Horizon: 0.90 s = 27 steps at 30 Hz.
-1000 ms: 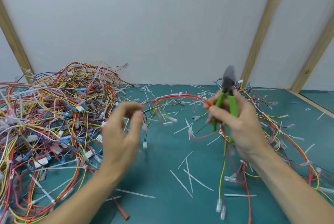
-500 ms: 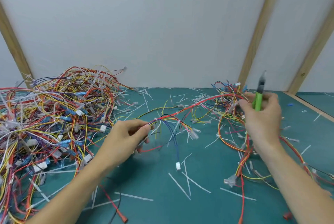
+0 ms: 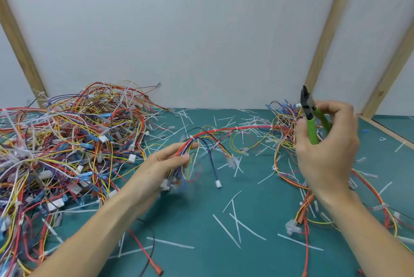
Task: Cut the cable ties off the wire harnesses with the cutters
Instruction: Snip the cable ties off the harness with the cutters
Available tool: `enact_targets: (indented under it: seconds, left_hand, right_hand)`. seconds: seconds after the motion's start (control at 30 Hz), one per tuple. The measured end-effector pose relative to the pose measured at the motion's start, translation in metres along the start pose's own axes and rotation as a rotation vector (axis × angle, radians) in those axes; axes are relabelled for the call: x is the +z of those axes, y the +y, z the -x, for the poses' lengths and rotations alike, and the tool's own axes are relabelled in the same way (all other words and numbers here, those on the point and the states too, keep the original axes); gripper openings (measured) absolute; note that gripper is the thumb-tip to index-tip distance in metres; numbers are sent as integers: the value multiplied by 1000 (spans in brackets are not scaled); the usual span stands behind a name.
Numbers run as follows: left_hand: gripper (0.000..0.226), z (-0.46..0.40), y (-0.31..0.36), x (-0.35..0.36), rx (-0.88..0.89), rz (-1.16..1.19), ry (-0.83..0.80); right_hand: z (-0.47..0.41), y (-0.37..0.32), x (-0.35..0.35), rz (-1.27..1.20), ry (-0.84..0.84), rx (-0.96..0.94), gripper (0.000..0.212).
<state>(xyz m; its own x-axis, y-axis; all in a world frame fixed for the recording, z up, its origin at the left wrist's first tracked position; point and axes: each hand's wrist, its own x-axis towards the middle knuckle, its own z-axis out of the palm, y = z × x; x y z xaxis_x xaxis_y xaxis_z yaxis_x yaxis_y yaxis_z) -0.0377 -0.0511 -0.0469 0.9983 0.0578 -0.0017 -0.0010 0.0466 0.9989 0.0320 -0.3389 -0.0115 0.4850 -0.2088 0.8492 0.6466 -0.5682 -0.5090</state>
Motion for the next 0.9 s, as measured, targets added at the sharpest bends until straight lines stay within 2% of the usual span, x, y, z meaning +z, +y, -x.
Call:
enact_targets:
  seconds: [0.1, 0.2, 0.3, 0.37, 0.5, 0.57, 0.63, 0.7, 0.73, 0.8, 0.83, 0.87, 0.9]
  left_hand:
    - [29, 1, 0, 5, 87, 8, 23]
    - [28, 1, 3, 10, 79, 163, -31]
    - [31, 0, 3, 6, 10, 277, -138]
    - [36, 0, 1, 3, -39, 292, -225]
    - [54, -2, -3, -1, -70, 295, -346]
    - [49, -2, -2, -3, -84, 244, -331]
    - [45, -2, 2, -1, -90, 55, -187]
    - [47, 0, 4, 1, 15, -262, 16]
    - [41, 1, 2, 1, 111, -459, 125]
    - [15, 6, 1, 5, 394, -913, 380]
    - [21, 8, 1, 9, 533, -1071, 455]
    - [35, 10, 2, 12, 668, -1125, 455]
    - [45, 12, 5, 16, 786, -1116, 386]
  right_hand:
    - [3, -11, 0, -144, -30, 38, 23]
    - [18, -29, 12, -328, -313, 158, 18]
    - [41, -36, 27, -323, -608, 341, 25]
    - [51, -35, 32, -257, -662, 380, 29]
    - [51, -34, 35, -301, -673, 453, 28]
    - [48, -35, 35, -326, -662, 471, 26]
    - [42, -34, 33, -349, -663, 485, 24]
    - [35, -34, 30, -381, -705, 529, 22]
    - [32, -35, 28, -410, -743, 562, 22]
    - [31, -38, 27, -499, -818, 664, 20]
    - [31, -40, 27, -546, -850, 731, 19]
    - [33, -42, 27, -580, -883, 793, 19]
    - [34, -44, 27, -599, -924, 841, 19]
